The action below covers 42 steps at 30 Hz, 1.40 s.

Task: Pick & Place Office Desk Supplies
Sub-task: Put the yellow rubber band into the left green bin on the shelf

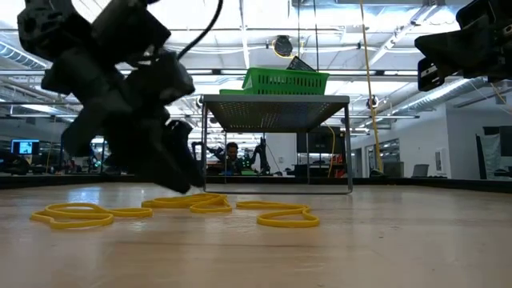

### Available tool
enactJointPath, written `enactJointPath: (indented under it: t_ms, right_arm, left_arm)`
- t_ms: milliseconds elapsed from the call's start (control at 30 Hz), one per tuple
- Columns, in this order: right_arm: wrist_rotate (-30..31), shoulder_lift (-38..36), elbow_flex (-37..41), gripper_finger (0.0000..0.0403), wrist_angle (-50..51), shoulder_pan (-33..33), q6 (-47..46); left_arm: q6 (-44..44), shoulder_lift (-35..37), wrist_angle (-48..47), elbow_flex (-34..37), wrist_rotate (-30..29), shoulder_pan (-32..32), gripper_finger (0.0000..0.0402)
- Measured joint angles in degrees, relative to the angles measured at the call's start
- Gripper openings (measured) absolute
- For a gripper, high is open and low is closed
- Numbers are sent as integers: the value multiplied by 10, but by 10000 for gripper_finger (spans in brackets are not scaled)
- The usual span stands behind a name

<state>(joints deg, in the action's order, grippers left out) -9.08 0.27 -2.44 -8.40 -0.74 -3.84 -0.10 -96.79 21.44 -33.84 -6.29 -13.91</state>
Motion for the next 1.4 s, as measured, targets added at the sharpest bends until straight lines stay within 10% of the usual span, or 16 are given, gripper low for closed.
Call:
enactJointPath:
  t_ms: [433,967,1400]
  right_arm:
    - [0,0,0,0,0,0,0]
    - [0,0,0,0,0,0,0]
    - [0,0,0,0,0,0,0]
  left_arm:
    - [-1,-41,24,-2,3,0,227]
    - [-17,-42,25,-2,41,0,17]
    - [-10,54,29,0,45,-1,6]
